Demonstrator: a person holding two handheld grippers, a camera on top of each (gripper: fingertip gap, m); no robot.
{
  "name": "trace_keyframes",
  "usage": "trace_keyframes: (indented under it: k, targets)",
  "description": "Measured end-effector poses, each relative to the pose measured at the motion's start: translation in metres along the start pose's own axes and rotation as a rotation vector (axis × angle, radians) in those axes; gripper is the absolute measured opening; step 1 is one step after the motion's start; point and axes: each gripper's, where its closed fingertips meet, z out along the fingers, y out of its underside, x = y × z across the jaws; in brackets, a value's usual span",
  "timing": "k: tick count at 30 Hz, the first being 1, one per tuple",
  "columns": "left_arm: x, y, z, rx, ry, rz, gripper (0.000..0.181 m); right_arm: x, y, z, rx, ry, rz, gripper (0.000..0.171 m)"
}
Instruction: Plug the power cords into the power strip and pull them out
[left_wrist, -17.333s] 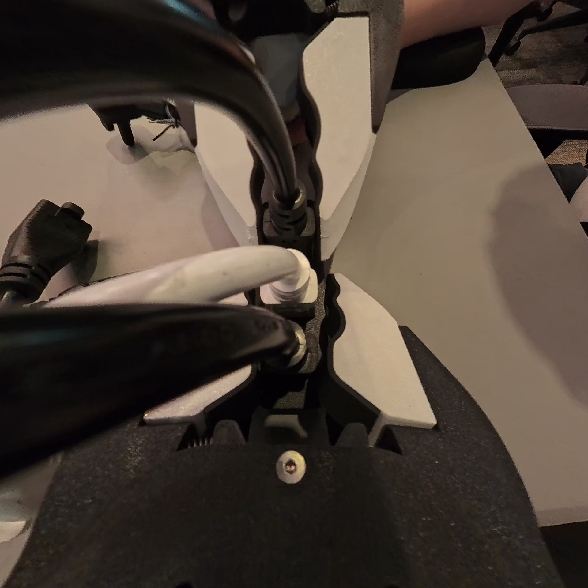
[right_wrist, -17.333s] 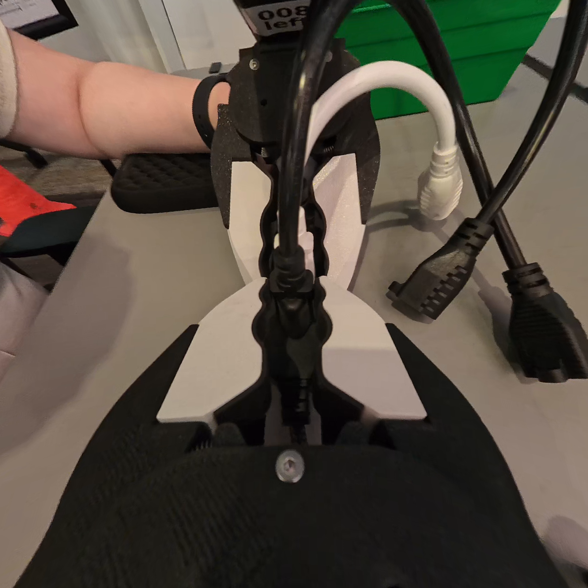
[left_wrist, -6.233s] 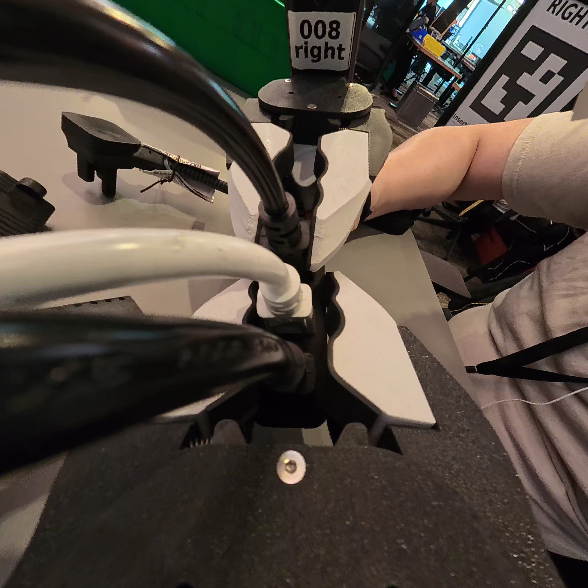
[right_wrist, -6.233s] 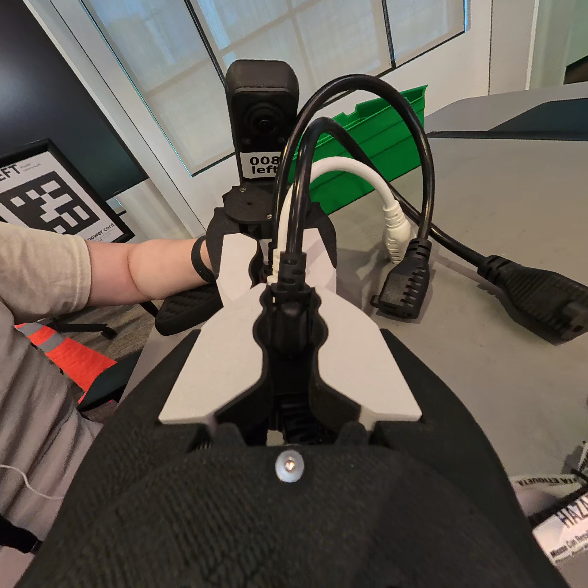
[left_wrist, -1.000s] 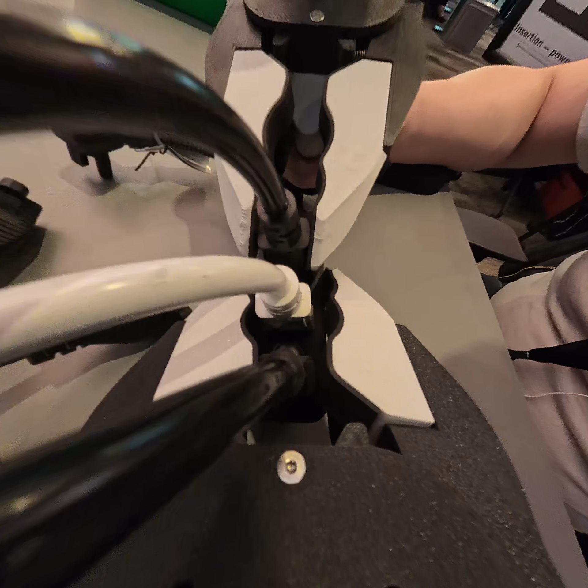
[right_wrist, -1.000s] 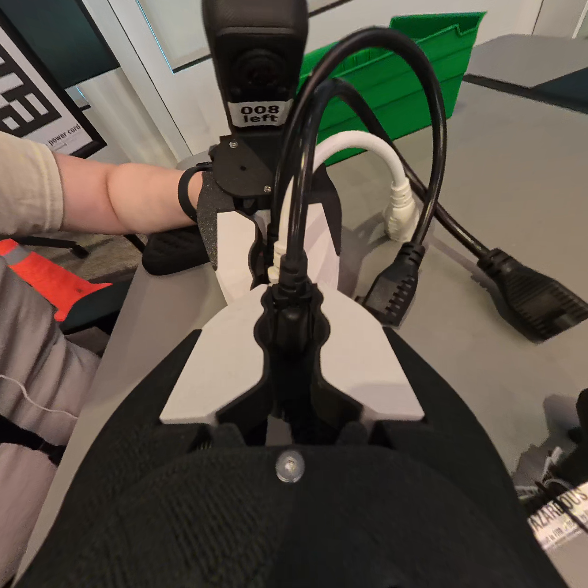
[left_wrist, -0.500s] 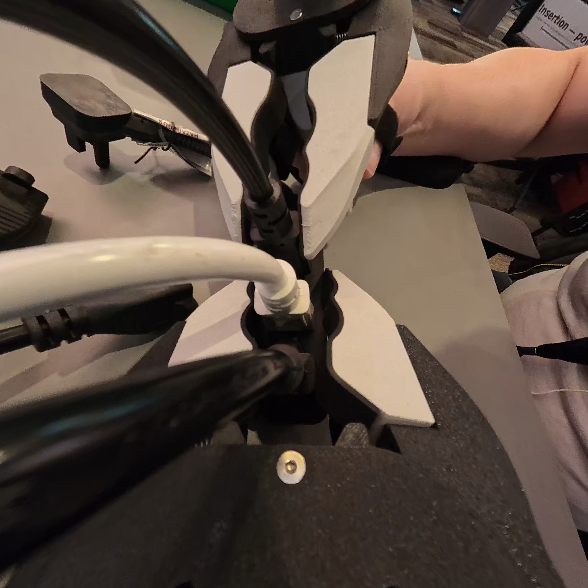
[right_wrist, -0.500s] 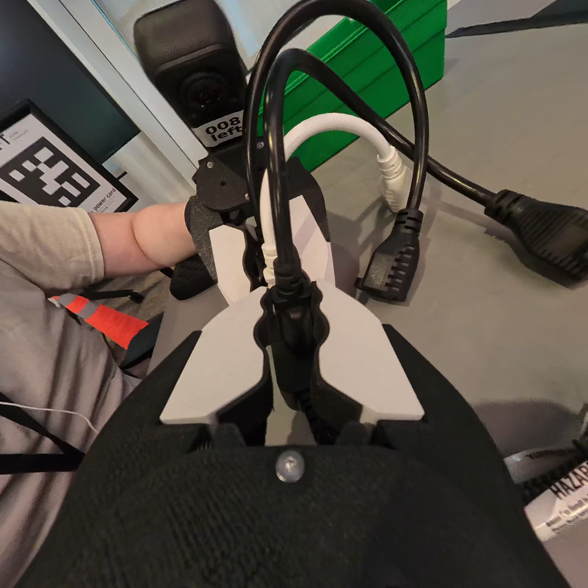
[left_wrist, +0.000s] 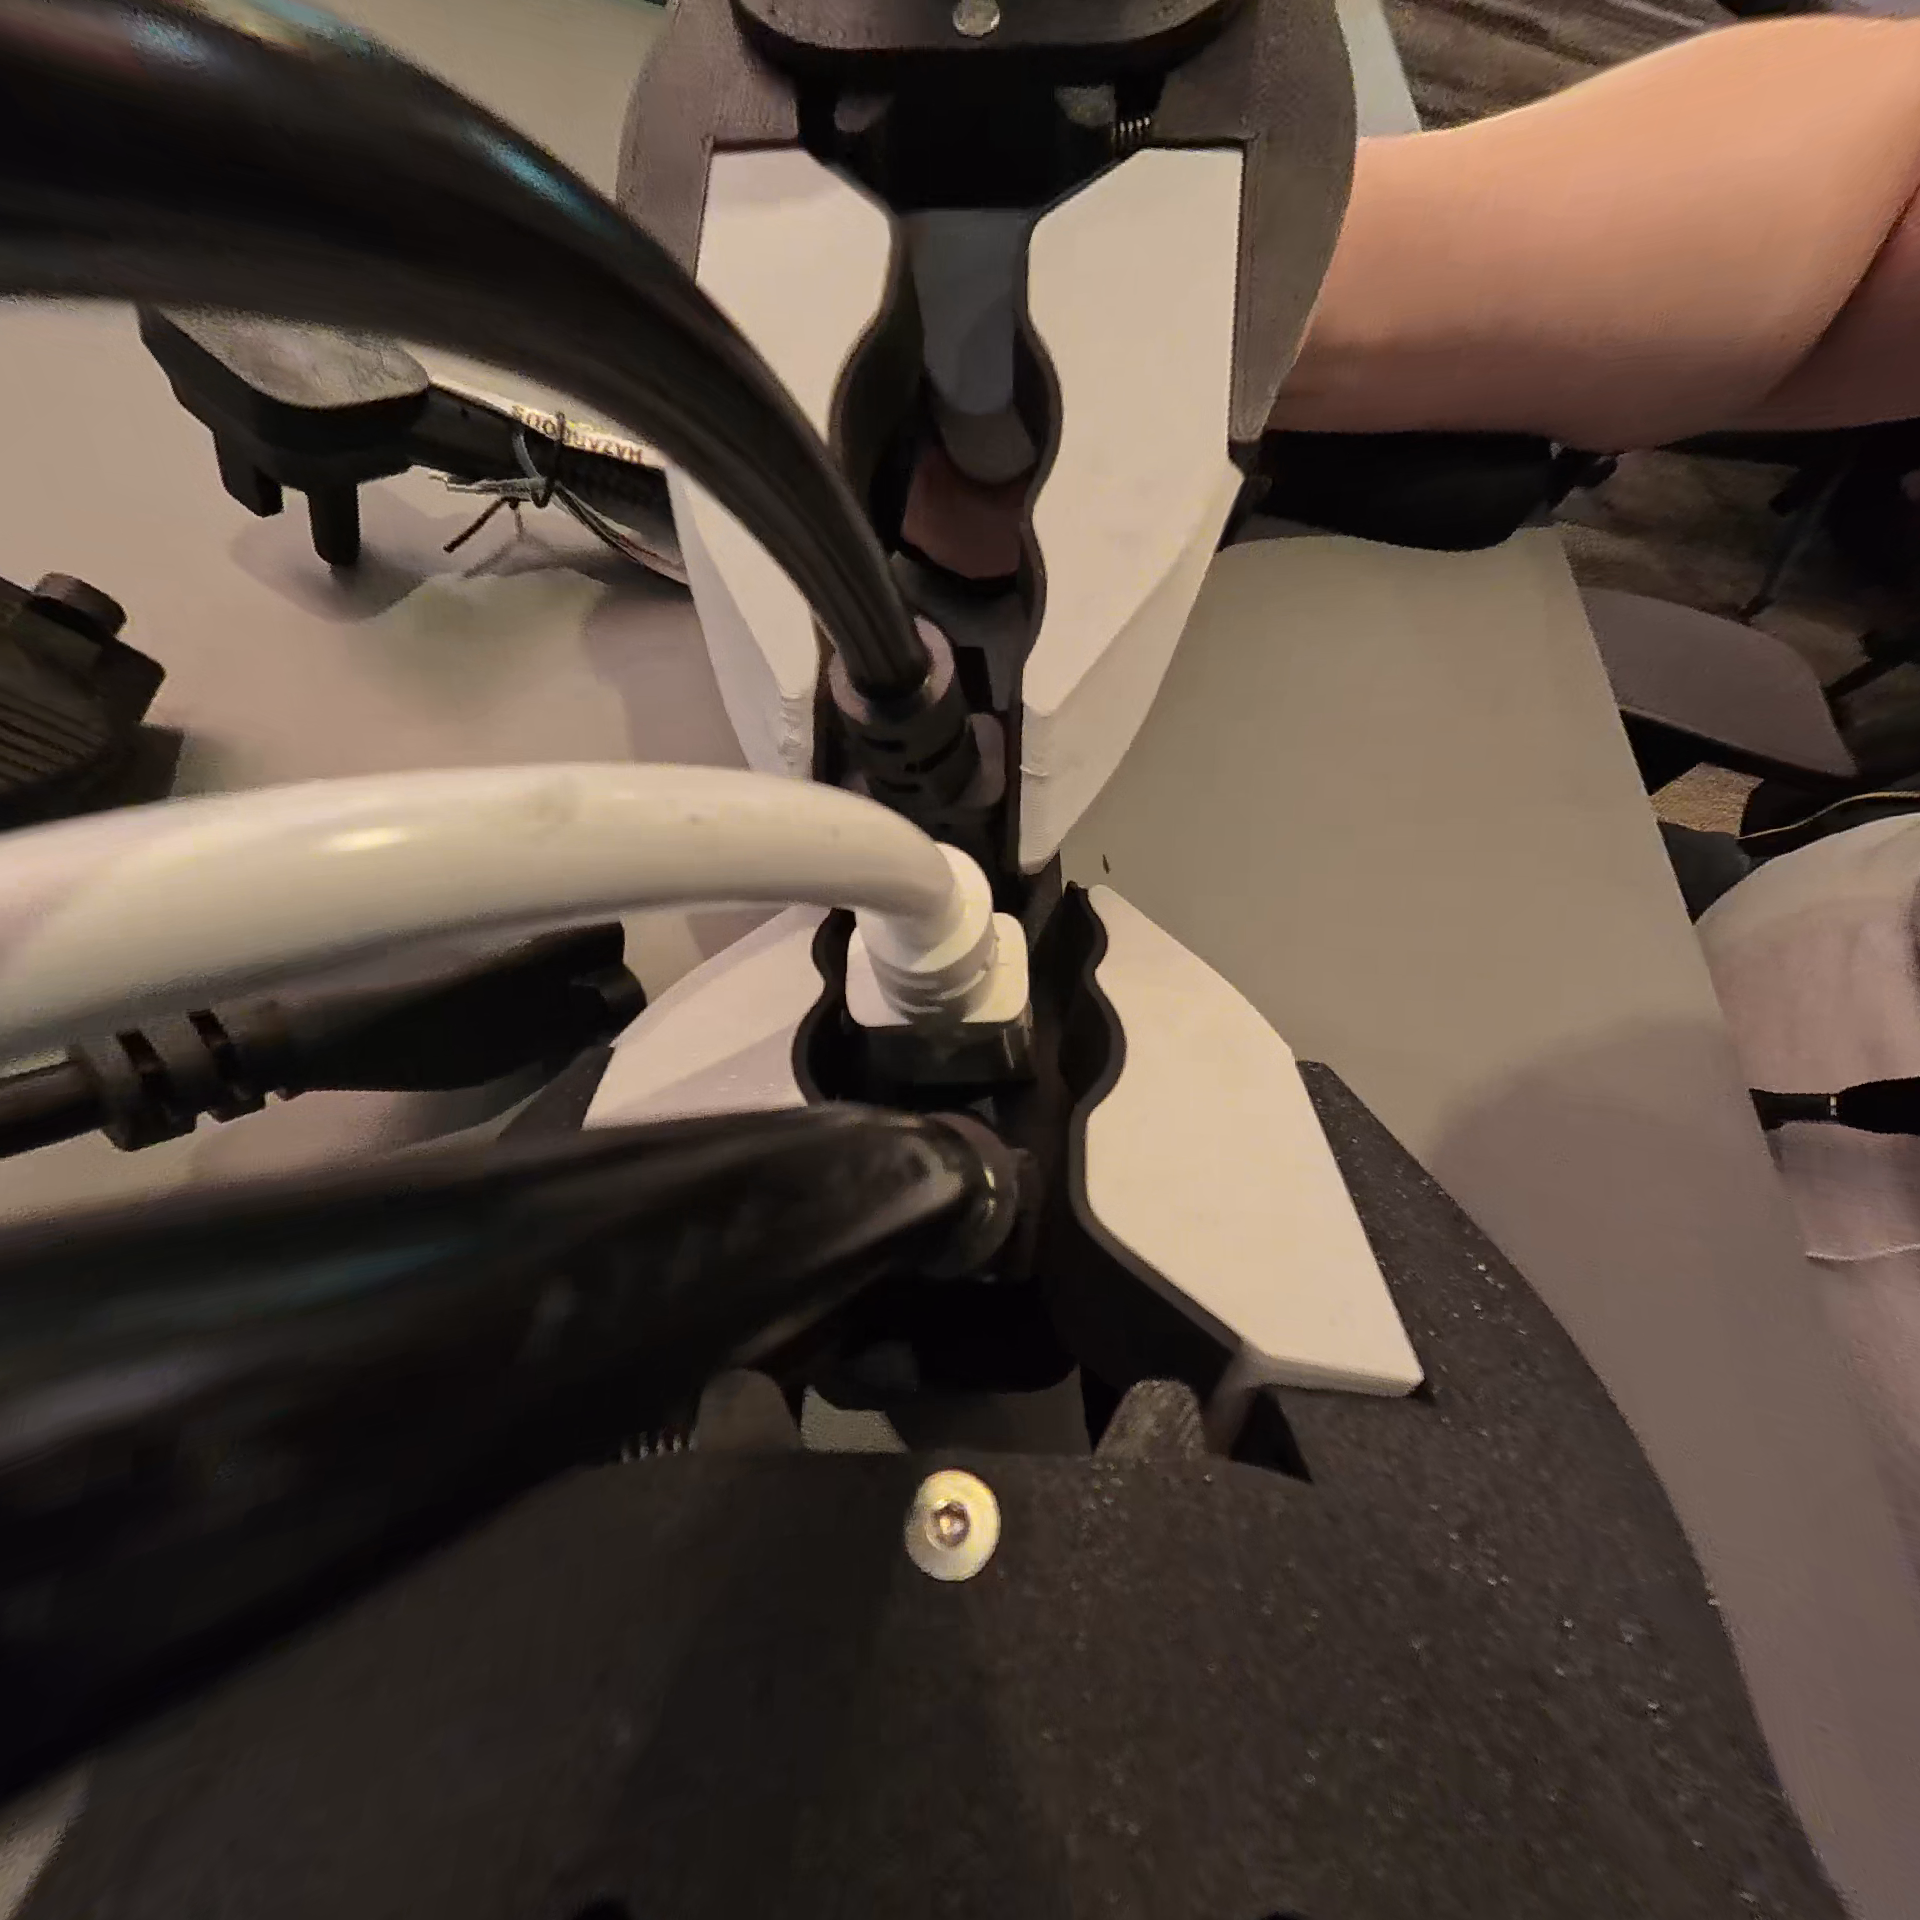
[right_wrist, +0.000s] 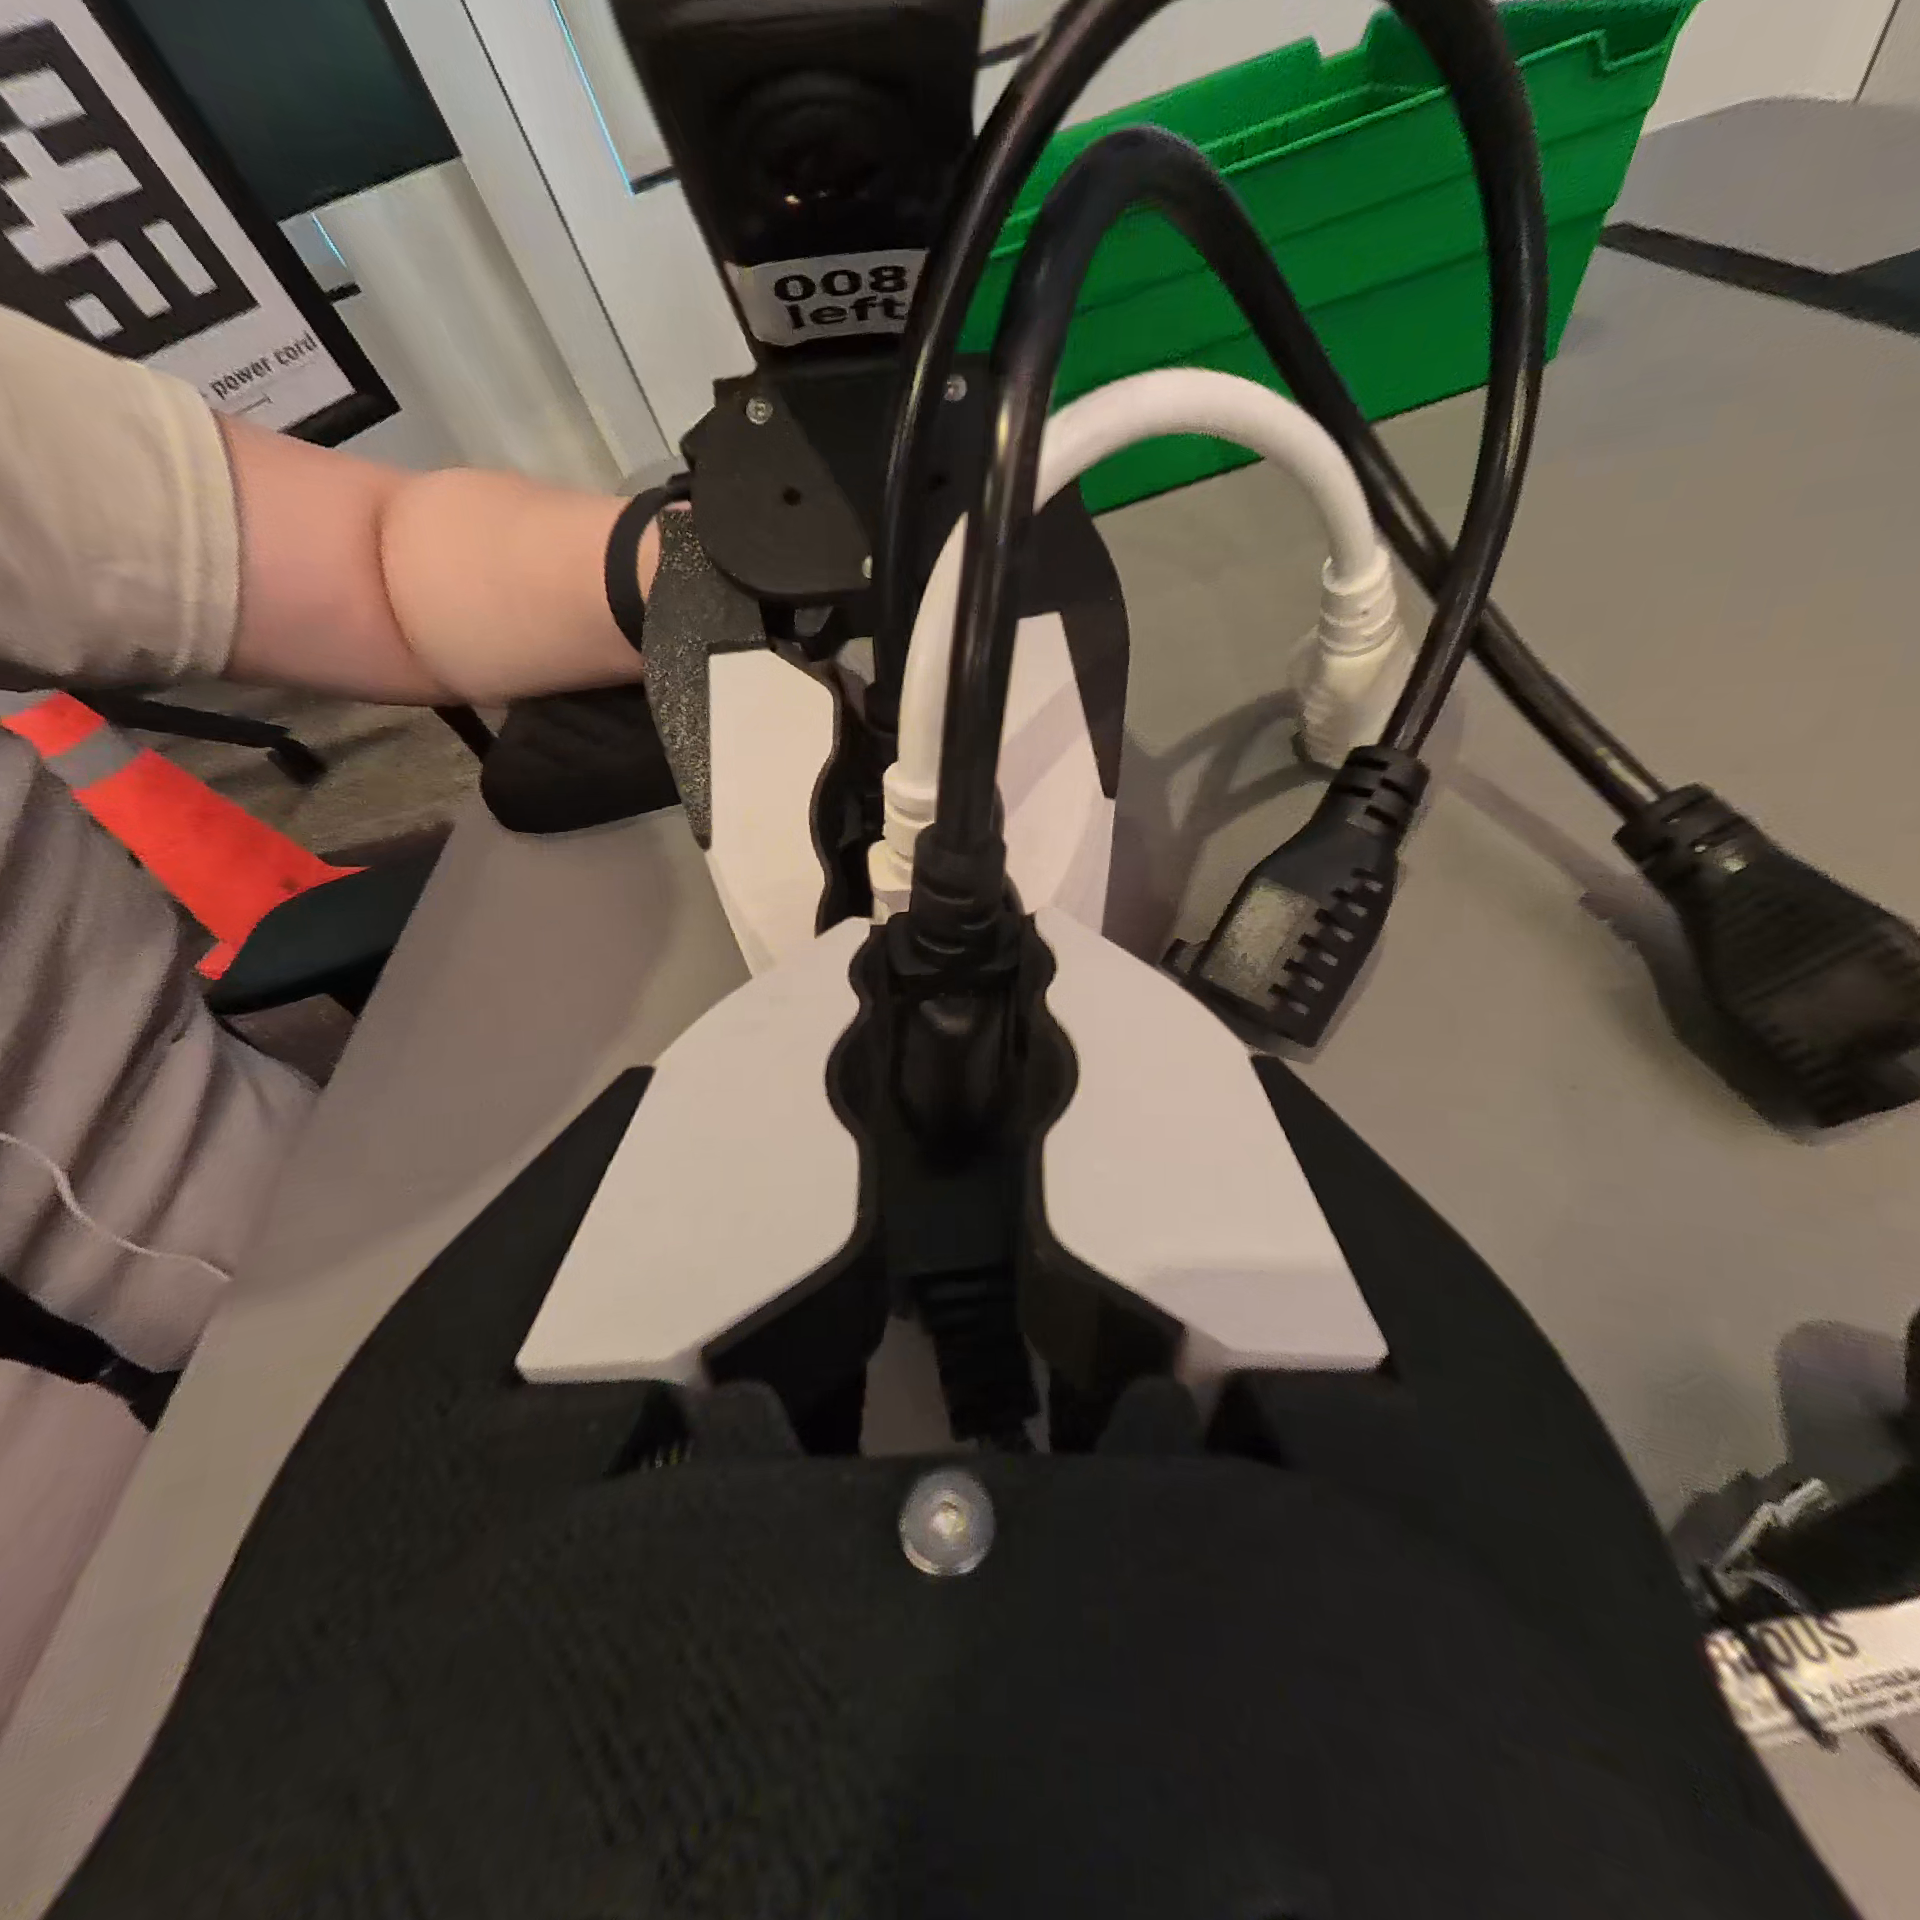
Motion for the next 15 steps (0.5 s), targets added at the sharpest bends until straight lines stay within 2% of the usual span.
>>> trace_keyframes:
  k: [6,10,15]
  targets:
    - [0.000,0.000,-0.001,0.004,0.023,-0.022,0.039,-0.001,0.000,0.003,0.009,-0.003,0.058,0.030]
    - [0.001,0.000,-0.002,0.004,0.034,-0.033,0.039,0.001,0.010,0.007,-0.065,0.046,0.062,0.028]
    - [0.001,-0.001,-0.003,0.010,0.050,-0.050,0.039,0.003,0.004,0.006,-0.002,0.032,0.155,0.024]
